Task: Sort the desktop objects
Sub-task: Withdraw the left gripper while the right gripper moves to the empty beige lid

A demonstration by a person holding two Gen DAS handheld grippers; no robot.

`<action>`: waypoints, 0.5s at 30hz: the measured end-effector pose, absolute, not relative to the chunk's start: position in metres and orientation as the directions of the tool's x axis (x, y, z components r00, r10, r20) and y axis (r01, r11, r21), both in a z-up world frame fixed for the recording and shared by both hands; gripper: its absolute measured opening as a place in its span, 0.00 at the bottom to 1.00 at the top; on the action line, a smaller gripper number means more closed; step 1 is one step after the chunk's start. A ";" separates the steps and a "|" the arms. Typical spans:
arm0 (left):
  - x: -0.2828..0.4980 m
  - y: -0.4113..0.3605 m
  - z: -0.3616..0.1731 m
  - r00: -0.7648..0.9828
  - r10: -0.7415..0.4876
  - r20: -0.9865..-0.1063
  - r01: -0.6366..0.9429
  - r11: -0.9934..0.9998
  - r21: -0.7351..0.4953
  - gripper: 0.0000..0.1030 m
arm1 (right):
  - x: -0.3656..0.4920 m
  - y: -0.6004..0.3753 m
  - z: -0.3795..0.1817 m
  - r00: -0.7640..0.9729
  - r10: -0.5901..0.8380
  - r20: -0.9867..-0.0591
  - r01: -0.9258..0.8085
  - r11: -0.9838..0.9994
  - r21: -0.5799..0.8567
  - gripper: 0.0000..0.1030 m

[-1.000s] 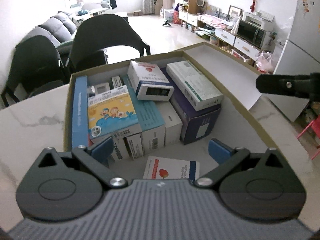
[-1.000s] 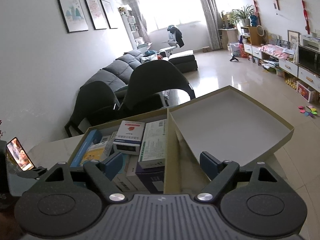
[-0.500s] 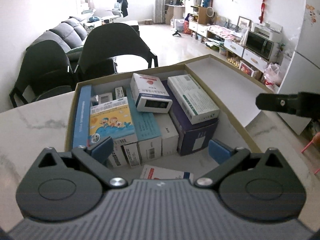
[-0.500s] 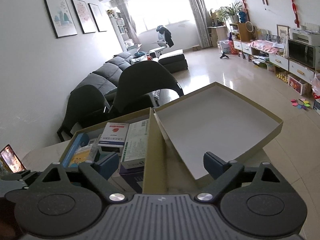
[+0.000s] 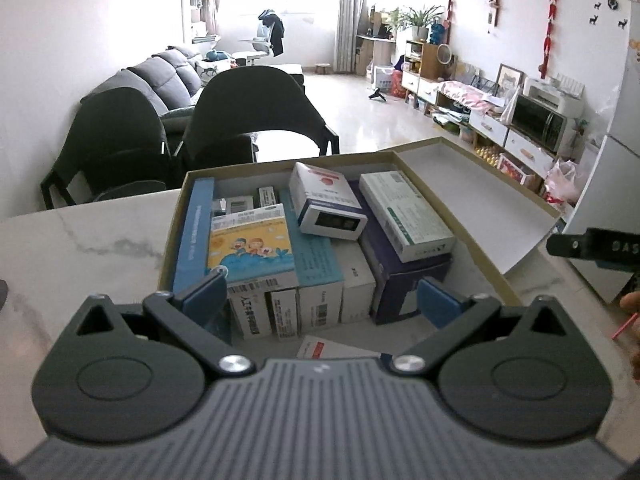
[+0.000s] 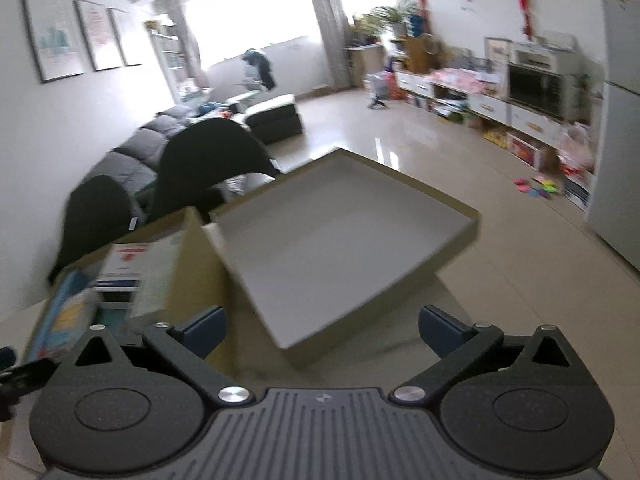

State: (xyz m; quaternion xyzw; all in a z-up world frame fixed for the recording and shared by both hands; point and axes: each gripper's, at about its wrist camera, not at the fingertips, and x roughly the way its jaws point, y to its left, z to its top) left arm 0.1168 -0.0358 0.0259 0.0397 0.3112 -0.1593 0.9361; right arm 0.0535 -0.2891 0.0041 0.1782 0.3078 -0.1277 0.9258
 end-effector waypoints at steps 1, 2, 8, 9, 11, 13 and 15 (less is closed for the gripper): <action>0.116 -0.036 0.026 0.756 -0.274 -0.594 0.323 0.946 -0.025 1.00 | 0.054 -0.293 0.001 0.773 -0.137 -0.620 0.361 0.898 0.251 0.99; 0.116 -0.036 0.026 0.757 -0.274 -0.593 0.324 0.946 -0.023 1.00 | 0.056 -0.297 -0.002 0.769 -0.146 -0.623 0.374 0.893 0.252 0.99; 0.111 -0.036 0.026 0.762 -0.268 -0.590 0.324 0.946 -0.010 1.00 | 0.067 -0.319 -0.016 0.746 -0.179 -0.641 0.437 0.858 0.270 0.99; 0.111 -0.035 0.026 0.761 -0.267 -0.591 0.323 0.946 -0.011 1.00 | 0.070 -0.324 -0.019 0.742 -0.183 -0.645 0.447 0.852 0.273 0.99; 0.112 -0.033 0.026 0.760 -0.265 -0.593 0.320 0.947 -0.013 1.00 | 0.077 -0.333 -0.025 0.734 -0.187 -0.653 0.460 0.844 0.276 0.99; 0.112 -0.029 0.026 0.761 -0.258 -0.595 0.313 0.950 -0.010 1.00 | 0.086 -0.343 -0.032 0.720 -0.198 -0.666 0.477 0.837 0.267 0.99; 0.112 -0.025 0.026 0.763 -0.250 -0.596 0.304 0.952 -0.010 1.00 | 0.095 -0.352 -0.039 0.701 -0.211 -0.681 0.497 0.829 0.255 0.99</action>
